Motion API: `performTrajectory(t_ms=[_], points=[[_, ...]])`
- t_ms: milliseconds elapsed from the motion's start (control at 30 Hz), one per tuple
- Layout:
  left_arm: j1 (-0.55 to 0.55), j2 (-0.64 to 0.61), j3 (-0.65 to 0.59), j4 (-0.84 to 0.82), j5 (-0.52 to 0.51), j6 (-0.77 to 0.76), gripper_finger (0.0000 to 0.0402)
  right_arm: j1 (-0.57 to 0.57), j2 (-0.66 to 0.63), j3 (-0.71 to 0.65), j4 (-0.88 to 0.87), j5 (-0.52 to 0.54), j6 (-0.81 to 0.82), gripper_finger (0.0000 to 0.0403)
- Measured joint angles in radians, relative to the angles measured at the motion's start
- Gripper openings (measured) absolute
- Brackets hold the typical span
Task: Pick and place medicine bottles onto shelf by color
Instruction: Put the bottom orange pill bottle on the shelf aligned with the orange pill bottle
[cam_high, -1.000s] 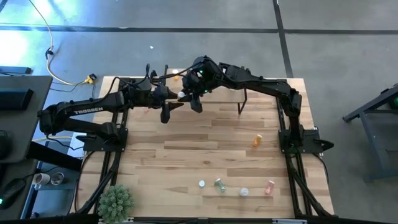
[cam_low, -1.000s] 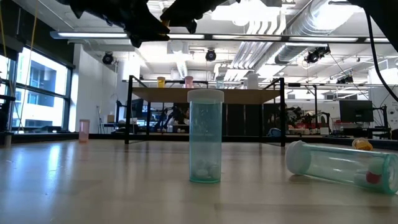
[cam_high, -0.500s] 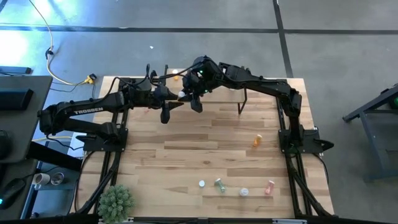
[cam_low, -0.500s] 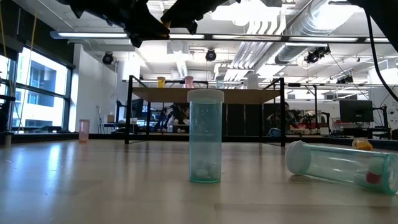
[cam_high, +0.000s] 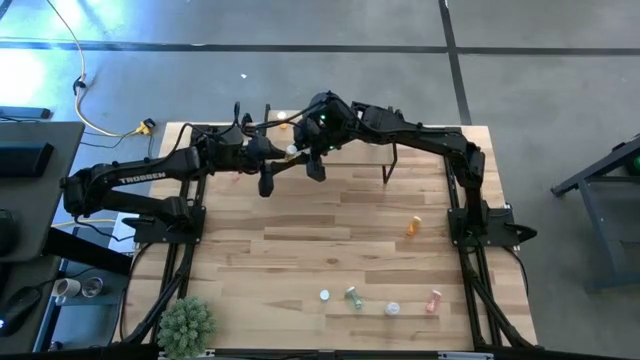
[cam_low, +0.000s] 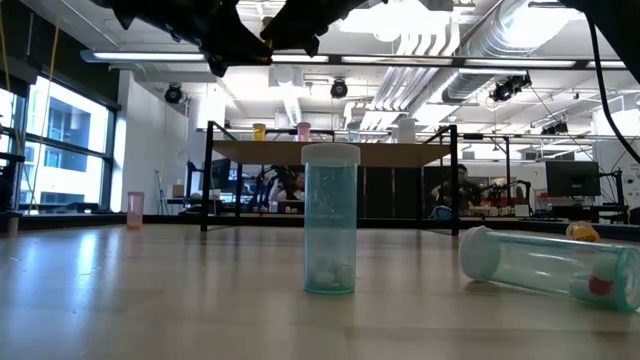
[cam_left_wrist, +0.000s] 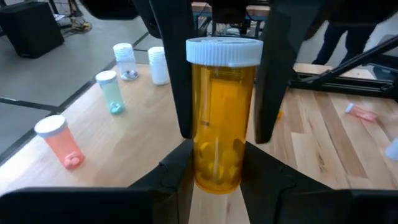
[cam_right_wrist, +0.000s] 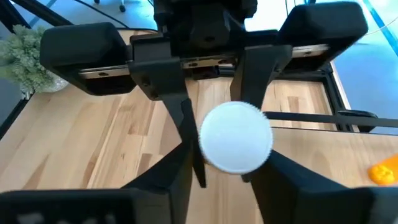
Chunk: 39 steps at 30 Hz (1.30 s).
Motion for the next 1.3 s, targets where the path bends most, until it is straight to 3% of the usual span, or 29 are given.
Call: performTrajectory(t_ms=[267,533,1100,1300], points=[[-0.001,0.000,0.000,0.000,-0.086,0.001,0.0098,-0.007,0.000,0.000,-0.018,0.016,0.001,0.0184],[-0.001,-0.001,0.000,-0.005,-0.226,0.014,0.0097,-0.029,-0.030,0.000,-0.089,0.169,0.008,0.0185],[0.004,-0.002,0.000,0.007,-0.535,0.087,0.0097,-0.104,-0.065,0.000,-0.022,0.172,0.035,0.0186],[0.043,-0.002,-0.041,0.000,-0.545,0.049,0.0097,-0.134,-0.094,0.000,0.083,0.173,0.010,0.0186]])
